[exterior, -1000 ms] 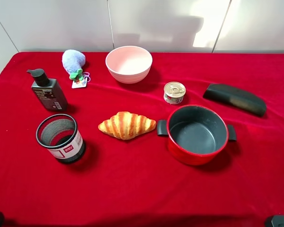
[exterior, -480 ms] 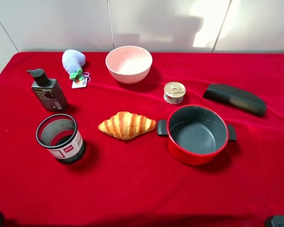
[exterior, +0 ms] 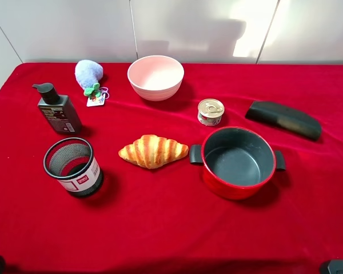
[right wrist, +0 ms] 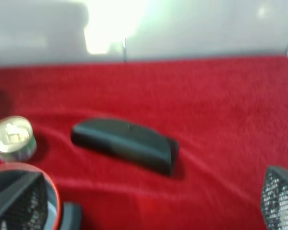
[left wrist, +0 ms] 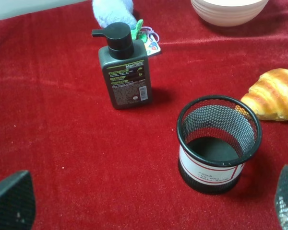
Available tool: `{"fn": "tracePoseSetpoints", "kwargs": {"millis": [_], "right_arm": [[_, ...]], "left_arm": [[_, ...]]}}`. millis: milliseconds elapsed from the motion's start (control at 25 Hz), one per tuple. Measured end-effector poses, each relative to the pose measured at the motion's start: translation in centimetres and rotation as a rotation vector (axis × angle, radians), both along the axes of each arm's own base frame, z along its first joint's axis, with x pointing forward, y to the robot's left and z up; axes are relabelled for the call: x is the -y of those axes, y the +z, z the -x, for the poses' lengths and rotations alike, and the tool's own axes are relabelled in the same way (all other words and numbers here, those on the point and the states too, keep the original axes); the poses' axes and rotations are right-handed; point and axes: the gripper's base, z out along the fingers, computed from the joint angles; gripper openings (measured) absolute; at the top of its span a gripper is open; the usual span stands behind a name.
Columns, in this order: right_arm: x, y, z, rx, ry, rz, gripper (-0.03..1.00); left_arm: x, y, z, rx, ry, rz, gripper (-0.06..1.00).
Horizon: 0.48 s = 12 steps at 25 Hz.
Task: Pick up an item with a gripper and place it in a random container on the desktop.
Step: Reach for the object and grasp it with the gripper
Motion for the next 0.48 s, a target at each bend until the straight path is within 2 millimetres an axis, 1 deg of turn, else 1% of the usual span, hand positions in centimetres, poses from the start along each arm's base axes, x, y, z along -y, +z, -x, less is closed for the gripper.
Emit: {"fn": "tracePoseSetpoints", "kwargs": {"millis": [80, 200, 320, 480], "right_arm": [[0.0, 0.6, 0.2, 0.032, 0.0, 0.0, 0.69], [0.0, 1.5, 0.1, 0.035, 0.002, -0.002, 0.69], [0.0, 2.5, -0.5, 0.02, 0.009, 0.009, 0.69], [-0.1, 4.0, -1.8, -0.017, 0.032, 0.009, 0.69]], "left_arm": [[0.0, 0.0, 0.0, 0.0, 0.0, 0.0, 0.99], [0.0, 0.0, 0.0, 0.0, 0.0, 0.0, 0.99], [0.0, 0.0, 0.0, 0.0, 0.0, 0.0, 0.99], [0.0, 0.0, 0.0, 0.0, 0.0, 0.0, 0.99]]}}
